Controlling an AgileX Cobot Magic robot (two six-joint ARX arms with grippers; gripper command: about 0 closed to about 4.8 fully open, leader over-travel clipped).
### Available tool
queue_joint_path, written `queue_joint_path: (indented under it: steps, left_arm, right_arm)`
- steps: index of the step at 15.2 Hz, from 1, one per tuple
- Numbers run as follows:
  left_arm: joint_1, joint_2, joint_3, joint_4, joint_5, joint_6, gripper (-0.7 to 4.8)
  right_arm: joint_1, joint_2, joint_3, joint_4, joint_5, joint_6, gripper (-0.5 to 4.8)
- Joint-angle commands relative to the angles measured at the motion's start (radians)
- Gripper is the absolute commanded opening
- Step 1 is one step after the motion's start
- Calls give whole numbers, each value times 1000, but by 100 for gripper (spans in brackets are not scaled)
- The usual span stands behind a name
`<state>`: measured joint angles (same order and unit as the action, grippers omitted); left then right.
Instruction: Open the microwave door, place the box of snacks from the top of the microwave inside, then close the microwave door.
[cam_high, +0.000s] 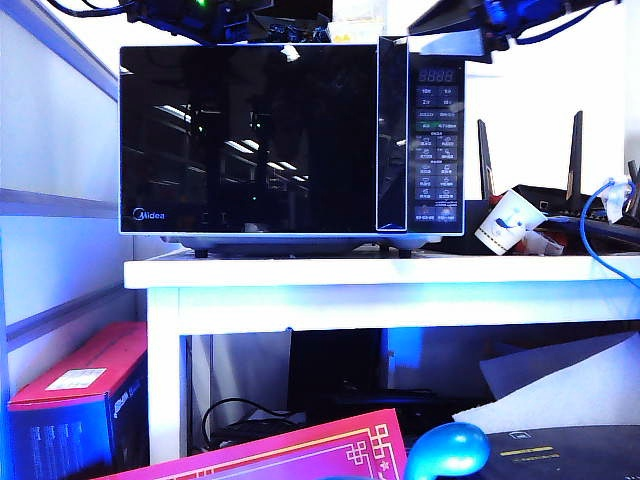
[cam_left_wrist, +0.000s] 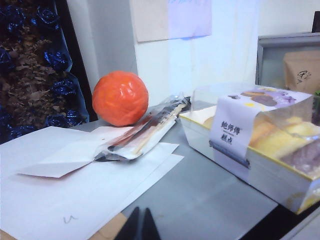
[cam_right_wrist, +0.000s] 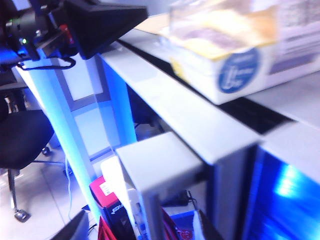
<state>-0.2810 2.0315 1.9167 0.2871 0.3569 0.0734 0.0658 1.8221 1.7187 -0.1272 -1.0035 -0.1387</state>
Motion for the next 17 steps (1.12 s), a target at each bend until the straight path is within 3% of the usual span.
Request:
queue_joint_path:
  steps: [1,4,11,17]
  left_arm:
    - [-4,3,1,2,3,-12,-6]
    - [-4,2,1,28,3,-78,-6]
    - [-4,-34,59,44,6,-111,-6]
    - [-5,-6,59,43,3,-107,-6]
  right_arm:
    - [23,14,3,17,-48,5,279]
    - [24,16,3,8,-150,17,274]
    - [24,-9,3,3,-368,121,252]
    - [51,-26,3,5,-459,173,247]
